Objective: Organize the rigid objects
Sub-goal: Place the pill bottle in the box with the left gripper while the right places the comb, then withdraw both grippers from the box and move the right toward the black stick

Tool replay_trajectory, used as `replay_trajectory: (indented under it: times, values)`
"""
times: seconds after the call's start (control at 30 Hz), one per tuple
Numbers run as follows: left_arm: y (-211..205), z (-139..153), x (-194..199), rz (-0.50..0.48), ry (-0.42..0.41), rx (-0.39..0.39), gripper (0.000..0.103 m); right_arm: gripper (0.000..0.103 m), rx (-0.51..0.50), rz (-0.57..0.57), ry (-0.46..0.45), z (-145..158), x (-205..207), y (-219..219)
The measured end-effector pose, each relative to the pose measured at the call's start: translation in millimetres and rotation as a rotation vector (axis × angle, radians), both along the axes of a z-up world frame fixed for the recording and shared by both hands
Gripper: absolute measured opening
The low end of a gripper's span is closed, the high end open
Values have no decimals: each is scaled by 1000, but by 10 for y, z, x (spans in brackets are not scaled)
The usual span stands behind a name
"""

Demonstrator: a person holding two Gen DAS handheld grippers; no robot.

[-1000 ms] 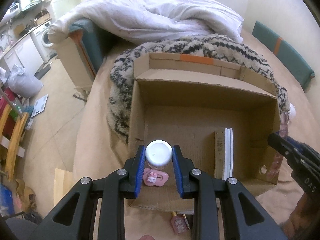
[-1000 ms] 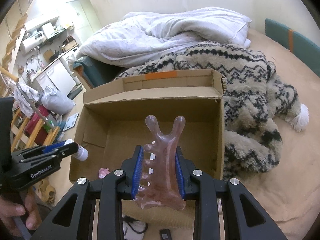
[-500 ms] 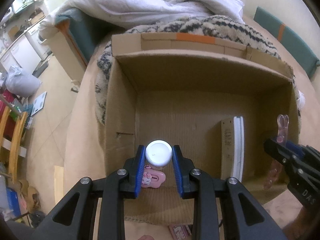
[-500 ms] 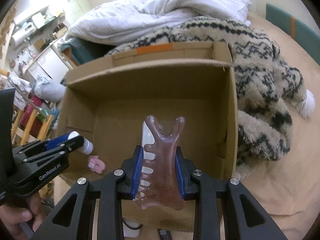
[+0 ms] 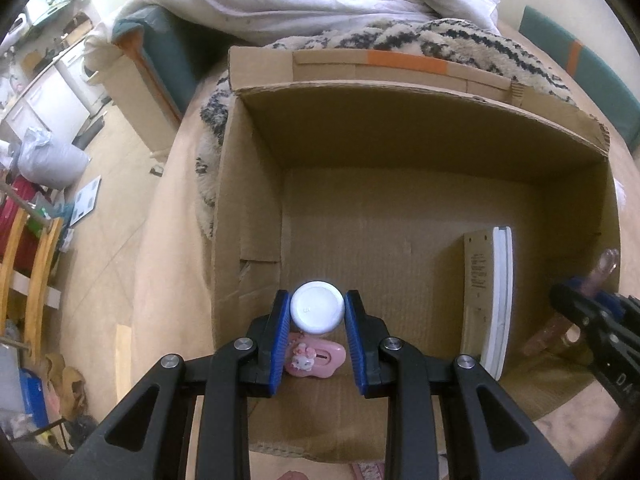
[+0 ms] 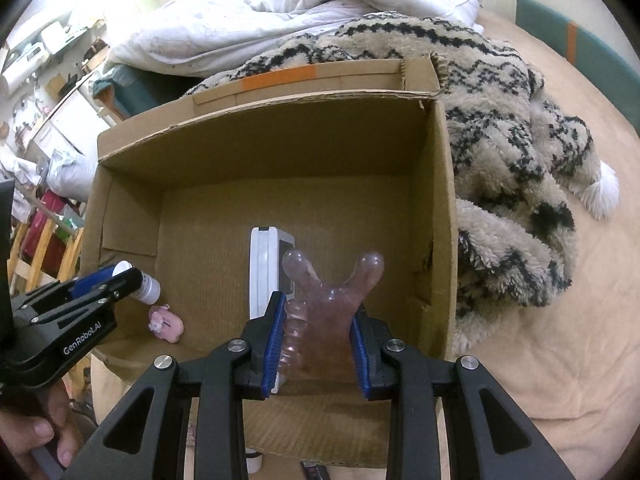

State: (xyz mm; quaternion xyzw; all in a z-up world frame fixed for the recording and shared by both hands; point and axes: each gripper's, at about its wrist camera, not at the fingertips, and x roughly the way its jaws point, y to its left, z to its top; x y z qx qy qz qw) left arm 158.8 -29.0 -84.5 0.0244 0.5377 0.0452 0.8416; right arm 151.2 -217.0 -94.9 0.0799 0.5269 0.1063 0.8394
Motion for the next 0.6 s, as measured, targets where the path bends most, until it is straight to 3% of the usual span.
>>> replay_trajectory:
  times: [0.1, 0.2, 0.23, 0.27, 0.3, 0.6]
  values:
    - [1, -13, -6, -6, 18, -23, 54, 36, 20, -10, 4, 18, 7, -26]
    - [-65, -7, -34, -23, 30, -24, 66, 38, 49, -14, -8, 68, 8, -49]
    - [-99, 3, -46, -32, 30, -17, 72, 44, 65, -16, -14, 89, 6, -56]
    - [-120, 14, -54, -34, 29, -7, 76, 60, 80, -20, -25, 114, 1, -63]
    - [-135, 24, -62, -34, 25, 0, 79, 68, 97, -25, -42, 149, -10, -74]
    - [-97, 145, -120, -15, 5, -4, 80, 73, 141, -13, -83, 282, -51, -73]
